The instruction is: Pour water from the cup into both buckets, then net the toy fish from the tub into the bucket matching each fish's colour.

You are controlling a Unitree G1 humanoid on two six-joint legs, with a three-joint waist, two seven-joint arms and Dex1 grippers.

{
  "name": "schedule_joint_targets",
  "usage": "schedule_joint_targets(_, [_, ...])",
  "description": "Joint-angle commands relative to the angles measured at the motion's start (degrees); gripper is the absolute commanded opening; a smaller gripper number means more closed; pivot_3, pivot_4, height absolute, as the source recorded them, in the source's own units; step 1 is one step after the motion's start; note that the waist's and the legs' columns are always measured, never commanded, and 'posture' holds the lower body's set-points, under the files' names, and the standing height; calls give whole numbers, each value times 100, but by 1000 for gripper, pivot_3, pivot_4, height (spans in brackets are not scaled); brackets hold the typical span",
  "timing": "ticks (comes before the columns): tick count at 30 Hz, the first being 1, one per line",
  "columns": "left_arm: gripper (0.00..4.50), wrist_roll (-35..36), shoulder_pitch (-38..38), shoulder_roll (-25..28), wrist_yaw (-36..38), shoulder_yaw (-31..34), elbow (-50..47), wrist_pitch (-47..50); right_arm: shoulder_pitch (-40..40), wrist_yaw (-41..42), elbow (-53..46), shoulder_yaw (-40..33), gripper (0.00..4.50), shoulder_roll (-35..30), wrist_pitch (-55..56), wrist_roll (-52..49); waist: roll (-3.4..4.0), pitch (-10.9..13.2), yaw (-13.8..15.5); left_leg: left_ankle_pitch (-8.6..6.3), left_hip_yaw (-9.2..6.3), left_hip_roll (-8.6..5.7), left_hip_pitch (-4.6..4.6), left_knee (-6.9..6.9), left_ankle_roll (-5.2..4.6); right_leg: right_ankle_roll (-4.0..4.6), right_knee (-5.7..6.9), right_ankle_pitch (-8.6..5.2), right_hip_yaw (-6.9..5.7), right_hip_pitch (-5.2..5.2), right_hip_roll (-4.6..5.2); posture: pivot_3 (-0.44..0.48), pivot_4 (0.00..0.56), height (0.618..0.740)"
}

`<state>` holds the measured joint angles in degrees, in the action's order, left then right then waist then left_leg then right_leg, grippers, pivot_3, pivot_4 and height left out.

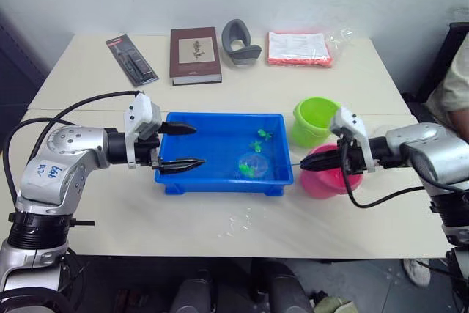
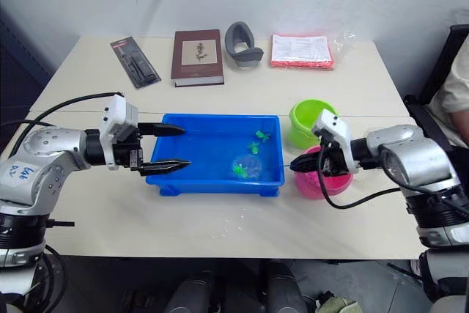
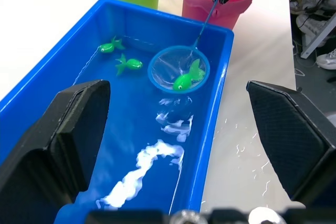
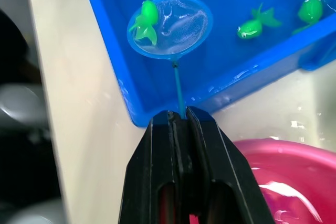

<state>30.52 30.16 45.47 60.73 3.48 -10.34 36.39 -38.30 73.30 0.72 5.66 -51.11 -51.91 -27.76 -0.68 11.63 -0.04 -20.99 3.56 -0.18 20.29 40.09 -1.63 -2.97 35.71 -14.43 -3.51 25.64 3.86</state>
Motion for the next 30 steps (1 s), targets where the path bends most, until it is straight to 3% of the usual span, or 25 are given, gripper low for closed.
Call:
schedule_joint_targets(1, [4475, 379, 159, -68, -16, 236, -177, 168, -90, -275, -443, -826, 0, -129, -552, -575, 0, 0, 1, 0, -1, 0, 0, -1, 0, 0, 0, 0, 0, 0, 0, 0, 150, 740])
schedule_joint_targets(3, [4475, 523, 239, -167, -94, 251, -222, 270, -107, -521, -467, -1215, 0, -244, -795, -699, 0, 0, 1, 0, -1, 0, 0, -1, 0, 0, -1, 0, -1, -1, 1, 0, 150, 740])
schedule_joint_targets(8, [4475, 503, 351, -277, -110, 126, -170, 214, -28, -979, -246, -1597, 0, -546, 3, -268, 0, 0, 2, 0, -2, -3, 2, -3, 0, -1, -7, 1, -3, -1, 3, 0, 150, 740])
schedule_joint_targets(21, [4475, 160, 698, -436, -7, -138, 308, -218, 345, -1956, 1314, -1076, 0, -831, 5103, 2431, 0, 0, -13, 2, 20, -4, -5, -2, 4, -4, -2, 2, 9, 0, -10, 0, 150, 740])
schedule_joint_targets(25, [4475, 127, 772, -447, 23, -161, 361, -259, 458, -3375, 2023, -216, 0, -1669, 8721, 4837, 13, 3, -14, 2, 25, -6, -3, -4, 4, -5, 4, 2, 14, 5, -9, 0, 150, 740])
schedule_joint_targets(27, [4475, 38, 769, -438, 56, -200, 446, -340, 373, -4139, 2238, -64, 0, -1817, 9490, 5523, 12, 3, -22, 2, 25, -5, -4, -8, 7, -3, -2, 1, 15, 8, -10, 0, 150, 740])
schedule_joint_targets(30, [4475, 29, 760, -434, 94, -201, 468, -345, 30, -4855, 2623, -58, 0, -1877, 9800, 6017, 12, 3, -58, 5, 38, -3, -9, -2, 13, -3, -8, 1, 27, 7, -16, 0, 150, 740])
